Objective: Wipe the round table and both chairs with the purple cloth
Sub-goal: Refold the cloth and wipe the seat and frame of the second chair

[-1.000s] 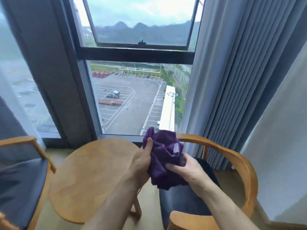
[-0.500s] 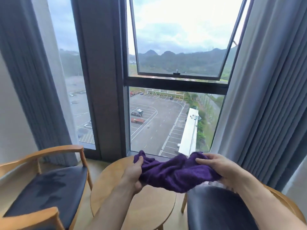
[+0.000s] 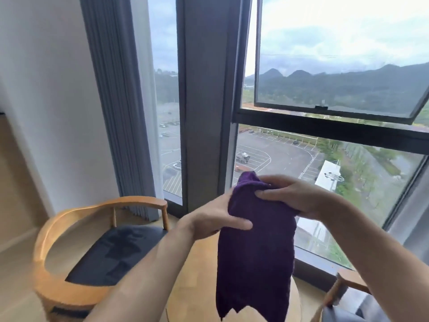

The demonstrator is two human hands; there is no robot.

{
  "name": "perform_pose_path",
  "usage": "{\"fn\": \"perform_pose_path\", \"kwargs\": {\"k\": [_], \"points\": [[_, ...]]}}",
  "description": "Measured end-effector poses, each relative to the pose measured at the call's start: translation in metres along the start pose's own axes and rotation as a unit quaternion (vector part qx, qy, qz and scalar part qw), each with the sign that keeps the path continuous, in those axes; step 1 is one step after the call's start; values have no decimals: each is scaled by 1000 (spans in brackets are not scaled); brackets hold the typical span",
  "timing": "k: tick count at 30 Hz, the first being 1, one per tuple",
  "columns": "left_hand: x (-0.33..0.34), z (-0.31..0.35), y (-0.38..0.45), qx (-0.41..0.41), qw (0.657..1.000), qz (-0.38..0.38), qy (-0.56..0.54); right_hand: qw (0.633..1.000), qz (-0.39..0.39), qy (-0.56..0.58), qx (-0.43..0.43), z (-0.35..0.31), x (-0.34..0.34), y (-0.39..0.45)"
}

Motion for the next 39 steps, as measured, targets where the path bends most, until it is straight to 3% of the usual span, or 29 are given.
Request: {"fn": "perform_pose_path", "kwargs": {"k": [3,8,13,15,18,20,22,25,27,29,31,34,39], "points": [[-22,-16,13,-28,1000,-1,6,999,20,-30,-4,-13,-15,40],[-85,-43,10,-95,987,123,36,999,36,-31,11,-27,-22,102],[-170,-1,8,-74,984,152,56,994,105,16,31,-72,-29,177],[-207,32,10,-55,976,157,138,991,121,41,44,-96,-29,209],[-267,85,7,-31,914,189,357,986,136,80,58,-126,-18,252],[-306,111,-2,-22,885,217,412,983,144,92,63,-142,-7,279],[-343,127,-10,-17,895,241,375,979,147,129,50,-153,6,305],[-391,135,-8,-7,952,257,167,951,110,289,-25,-161,37,346],[-419,137,-4,4,963,268,26,908,29,411,-75,-147,68,379],[-449,128,-5,-22,958,279,-62,885,-70,455,-70,-117,115,411],[-484,105,-15,-73,948,296,-89,885,-130,446,-41,-82,161,439],[-533,47,-36,-167,932,309,-83,925,-98,366,41,-41,194,481],[-599,-41,-70,-261,902,339,-59,927,-75,322,175,7,214,550]]}}
Point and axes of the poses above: each hand's wrist, its own y-axis towards the middle knuckle, its own x-axis out of the palm, z = x × y, the point moved 6 cm from there along y, towards the middle knuckle, and after that the axes turned 6 degrees about x, right-handed, at the moved point
